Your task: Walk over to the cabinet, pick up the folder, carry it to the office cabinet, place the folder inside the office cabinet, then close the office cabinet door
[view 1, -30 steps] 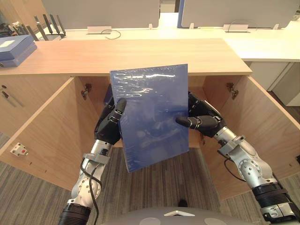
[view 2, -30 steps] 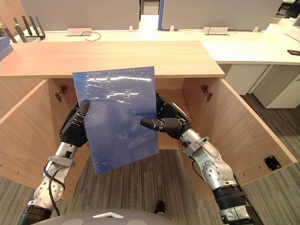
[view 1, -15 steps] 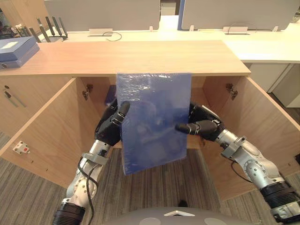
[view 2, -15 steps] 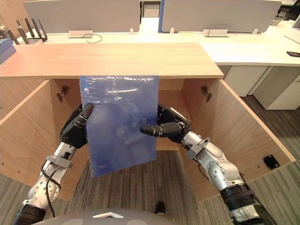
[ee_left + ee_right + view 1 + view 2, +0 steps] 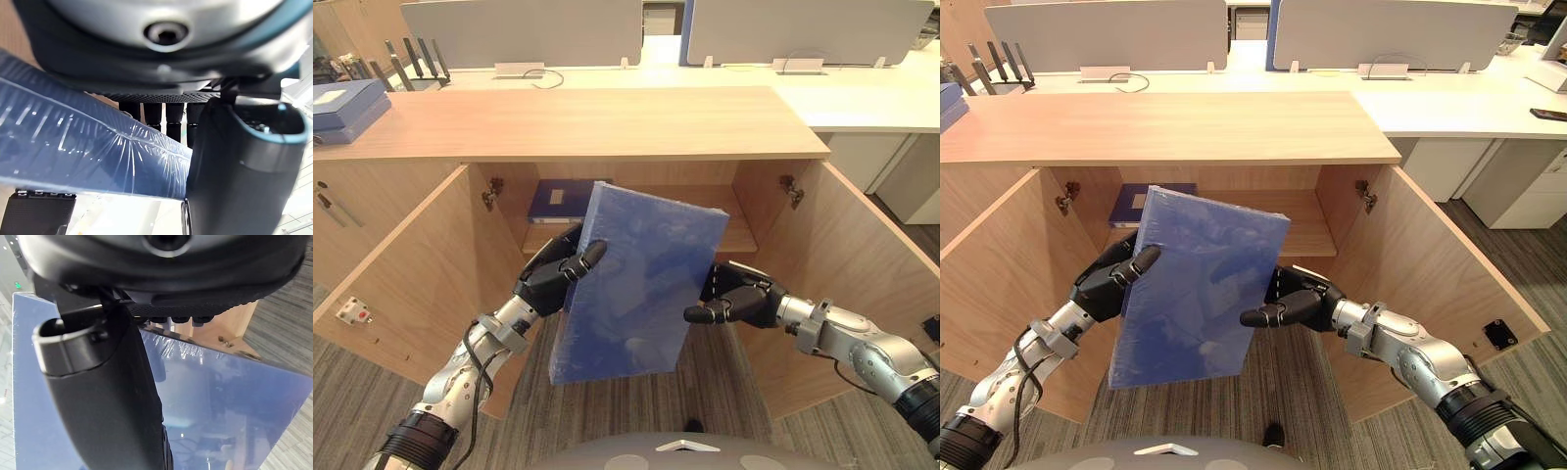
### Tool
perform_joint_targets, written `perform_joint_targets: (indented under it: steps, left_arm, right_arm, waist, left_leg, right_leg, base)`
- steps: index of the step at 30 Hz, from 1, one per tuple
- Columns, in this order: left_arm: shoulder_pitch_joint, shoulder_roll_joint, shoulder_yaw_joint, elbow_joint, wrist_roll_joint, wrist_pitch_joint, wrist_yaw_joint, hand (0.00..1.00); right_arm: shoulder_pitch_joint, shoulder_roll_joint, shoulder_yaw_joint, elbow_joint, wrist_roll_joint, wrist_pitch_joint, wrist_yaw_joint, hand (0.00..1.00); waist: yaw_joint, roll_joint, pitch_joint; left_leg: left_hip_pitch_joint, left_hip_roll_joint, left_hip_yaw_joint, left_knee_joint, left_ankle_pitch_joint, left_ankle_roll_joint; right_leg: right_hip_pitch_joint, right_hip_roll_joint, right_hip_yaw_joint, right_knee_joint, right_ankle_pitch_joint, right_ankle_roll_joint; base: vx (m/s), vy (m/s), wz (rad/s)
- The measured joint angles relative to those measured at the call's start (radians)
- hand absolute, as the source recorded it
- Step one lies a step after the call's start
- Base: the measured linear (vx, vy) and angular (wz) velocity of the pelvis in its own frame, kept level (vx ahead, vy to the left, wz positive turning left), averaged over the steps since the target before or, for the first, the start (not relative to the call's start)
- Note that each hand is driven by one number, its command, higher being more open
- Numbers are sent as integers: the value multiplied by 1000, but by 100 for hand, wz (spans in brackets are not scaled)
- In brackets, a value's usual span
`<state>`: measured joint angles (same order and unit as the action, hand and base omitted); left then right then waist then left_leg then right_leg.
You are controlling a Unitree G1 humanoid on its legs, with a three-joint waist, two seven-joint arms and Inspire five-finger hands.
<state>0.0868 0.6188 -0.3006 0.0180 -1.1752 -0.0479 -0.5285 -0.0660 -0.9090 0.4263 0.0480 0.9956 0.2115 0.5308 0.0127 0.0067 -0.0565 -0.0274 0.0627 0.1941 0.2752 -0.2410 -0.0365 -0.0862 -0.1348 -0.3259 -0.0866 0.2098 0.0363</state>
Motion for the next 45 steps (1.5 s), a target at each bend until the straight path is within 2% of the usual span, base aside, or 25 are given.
perform_joint_targets:
  steps: [7, 13, 17, 26, 27, 37, 39, 45]
  left_arm:
    - [-1, -4, 4, 0, 0, 0, 0, 0]
    - [-1, -114, 48, 0, 1, -14, 2, 0]
    - [-1, -193, 83, -5, 10, -37, 4, 0]
    - [-1, -244, 117, -39, 43, -63, 25, 0]
    - [-1, -249, 119, -40, 43, -63, 25, 0]
    - [-1, -263, 118, -51, 42, -60, 22, 0]
    - [-1, -291, 118, -62, 42, -63, 17, 0]
    - [-1, -296, 100, -65, 33, -57, 11, 0]
  right_arm:
    - [1, 7, -5, 0, 0, 0, 0, 100]
    - [11, 106, -115, 0, 2, -10, 0, 100]
    - [11, 171, -172, -3, 2, -52, 0, 100]
    - [18, 225, -219, -14, -1, -87, -2, 100]
    - [18, 227, -221, -15, -1, -91, -2, 0]
    - [25, 245, -232, -16, 28, -93, -23, 0]
    - [28, 272, -233, -22, 51, -100, -23, 0]
    - [27, 264, -224, -22, 50, -108, -22, 0]
  waist:
    - [-4, -1, 0]
    - [-3, -2, -2]
    - [-3, -3, -4]
    - [-2, -2, -8]
    - [-1, -2, -9]
    - [4, -3, -25]
    - [6, -3, -26]
    - [9, -1, -29]
  left_leg:
    - [0, 0, 1, 0, 0, 0]
    - [0, 2, 6, 0, -1, 0]
    - [0, 4, 9, 0, -2, -2]
    - [0, 4, 8, 0, -4, -1]
    - [0, 4, 8, 1, -5, -1]
    - [0, 4, 11, 1, -6, -1]
    - [0, 5, 13, 2, -7, -1]
    - [-1, 5, 14, 2, -9, -2]
  right_leg:
    - [0, 1, 0, 0, 0, 0]
    - [-3, 4, 4, 0, 0, 0]
    - [-5, 6, 7, 0, 0, 0]
    - [-5, 7, 9, 0, 0, 0]
    - [-5, 7, 9, 0, 0, 0]
    - [-6, 8, 13, 0, 0, 0]
    - [-8, 8, 15, 0, 0, 0]
    - [-9, 9, 15, 0, 0, 0]
  base:
    - [0, 0, 0]
    - [0, 0, -1]
    - [0, 0, 0]
    - [0, 0, 0]
    - [0, 0, 0]
    - [0, 0, 0]
    - [0, 0, 0]
    - [0, 0, 0]
